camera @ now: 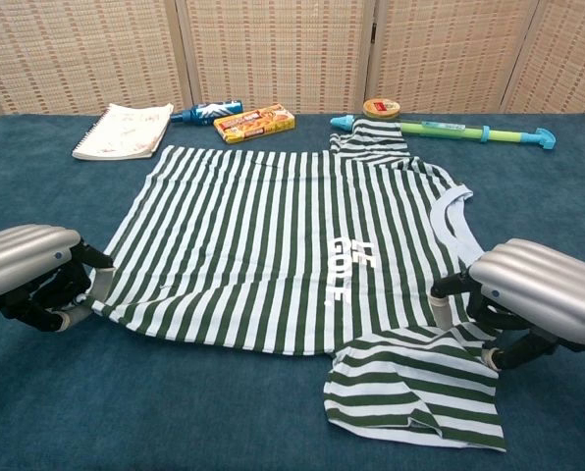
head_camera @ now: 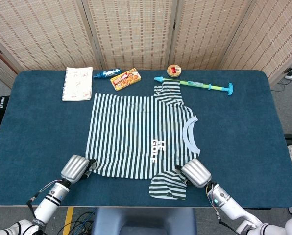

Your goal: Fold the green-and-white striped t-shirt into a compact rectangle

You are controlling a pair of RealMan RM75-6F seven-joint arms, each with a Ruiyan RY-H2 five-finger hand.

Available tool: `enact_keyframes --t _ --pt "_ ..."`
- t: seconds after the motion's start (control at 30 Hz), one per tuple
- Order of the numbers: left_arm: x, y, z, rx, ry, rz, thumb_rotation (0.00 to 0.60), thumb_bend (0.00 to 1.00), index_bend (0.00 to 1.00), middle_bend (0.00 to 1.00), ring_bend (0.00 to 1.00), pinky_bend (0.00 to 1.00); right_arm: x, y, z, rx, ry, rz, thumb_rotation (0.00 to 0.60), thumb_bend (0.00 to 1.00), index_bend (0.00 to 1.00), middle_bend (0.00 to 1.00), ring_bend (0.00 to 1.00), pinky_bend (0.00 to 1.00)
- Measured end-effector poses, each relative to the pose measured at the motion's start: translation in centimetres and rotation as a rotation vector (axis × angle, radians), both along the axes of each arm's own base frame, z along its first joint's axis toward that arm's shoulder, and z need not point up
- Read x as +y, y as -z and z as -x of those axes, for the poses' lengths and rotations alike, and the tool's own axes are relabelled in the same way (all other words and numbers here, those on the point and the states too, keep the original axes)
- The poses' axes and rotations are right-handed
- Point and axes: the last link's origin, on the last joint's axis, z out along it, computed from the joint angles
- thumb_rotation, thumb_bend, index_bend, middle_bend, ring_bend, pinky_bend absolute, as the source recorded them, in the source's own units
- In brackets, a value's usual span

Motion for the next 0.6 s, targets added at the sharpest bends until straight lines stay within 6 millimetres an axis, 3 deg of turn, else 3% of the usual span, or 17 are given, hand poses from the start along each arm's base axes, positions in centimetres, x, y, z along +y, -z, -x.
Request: enact_keyframes --t 0.2,0.6 --pt "-0.1 -0.1 0.1 -0.03 -0.014 0.008 0.6 0.48 0.63 0.92 0.83 0.96 0.4 -0.1 0.3 -0.007 -0.012 -0.007 0.6 0.45 0.6 1.0 1.0 1.0" --pt "-0.3 -1.9 0.4 -0.116 -0.026 0.013 0.6 0.48 0.64 0.92 0.83 0.96 1.1 -2.2 -1.0 -0.086 -0.007 -0.038 0.6 0.48 0.63 1.0 1.0 1.0"
